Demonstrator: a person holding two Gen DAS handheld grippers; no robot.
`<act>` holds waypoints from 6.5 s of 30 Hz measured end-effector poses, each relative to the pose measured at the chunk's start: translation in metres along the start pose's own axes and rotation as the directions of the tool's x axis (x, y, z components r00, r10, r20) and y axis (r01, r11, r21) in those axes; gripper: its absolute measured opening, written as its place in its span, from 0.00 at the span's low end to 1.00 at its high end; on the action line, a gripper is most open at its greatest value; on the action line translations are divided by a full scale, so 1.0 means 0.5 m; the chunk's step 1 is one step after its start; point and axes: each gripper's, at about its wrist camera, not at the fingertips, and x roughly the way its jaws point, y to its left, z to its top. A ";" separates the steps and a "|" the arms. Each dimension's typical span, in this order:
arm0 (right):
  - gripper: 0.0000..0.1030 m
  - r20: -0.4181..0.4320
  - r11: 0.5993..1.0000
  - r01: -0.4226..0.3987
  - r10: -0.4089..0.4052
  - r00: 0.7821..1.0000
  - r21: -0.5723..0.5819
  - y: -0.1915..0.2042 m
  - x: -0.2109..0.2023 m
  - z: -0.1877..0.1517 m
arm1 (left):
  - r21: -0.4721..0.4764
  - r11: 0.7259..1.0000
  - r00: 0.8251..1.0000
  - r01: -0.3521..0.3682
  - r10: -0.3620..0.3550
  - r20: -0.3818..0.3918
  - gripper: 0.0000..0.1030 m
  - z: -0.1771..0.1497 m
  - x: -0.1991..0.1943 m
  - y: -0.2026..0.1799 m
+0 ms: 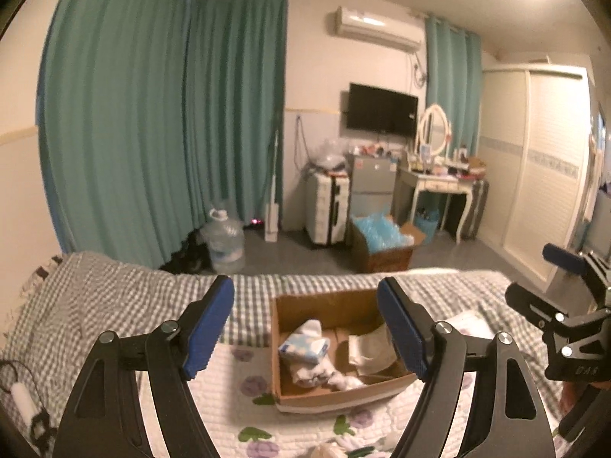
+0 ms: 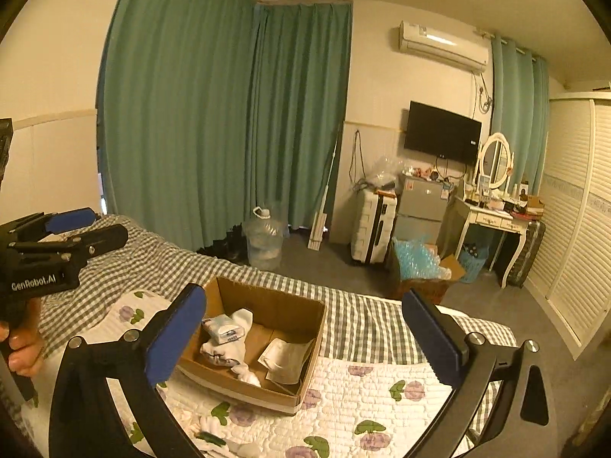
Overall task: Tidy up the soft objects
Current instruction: 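Move both tools back toward the remaining items beside the box, then grasp the cream cloth with the left tool while the right tool grasps the white plush, then lift the cream cloth and white plush and carry both over the box, then open both tools to drop the cloth and plush into the box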
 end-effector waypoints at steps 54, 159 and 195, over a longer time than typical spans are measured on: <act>0.83 -0.332 0.988 -0.148 0.125 0.935 -0.044 0.030 0.205 -0.381 | 0.031 0.990 0.923 0.136 -0.115 -0.366 0.59 -0.324 0.139 -0.034; 0.07 0.074 1.000 -0.025 0.026 0.997 -0.010 0.026 0.057 -0.032 | 0.081 0.987 0.990 0.140 -0.140 -0.004 0.07 -0.038 0.015 0.017; 0.07 -0.391 0.988 -0.120 0.074 0.918 -0.094 0.081 0.481 -0.269 | 0.110 0.991 0.916 0.083 -0.033 -0.400 0.10 -0.214 0.404 -0.020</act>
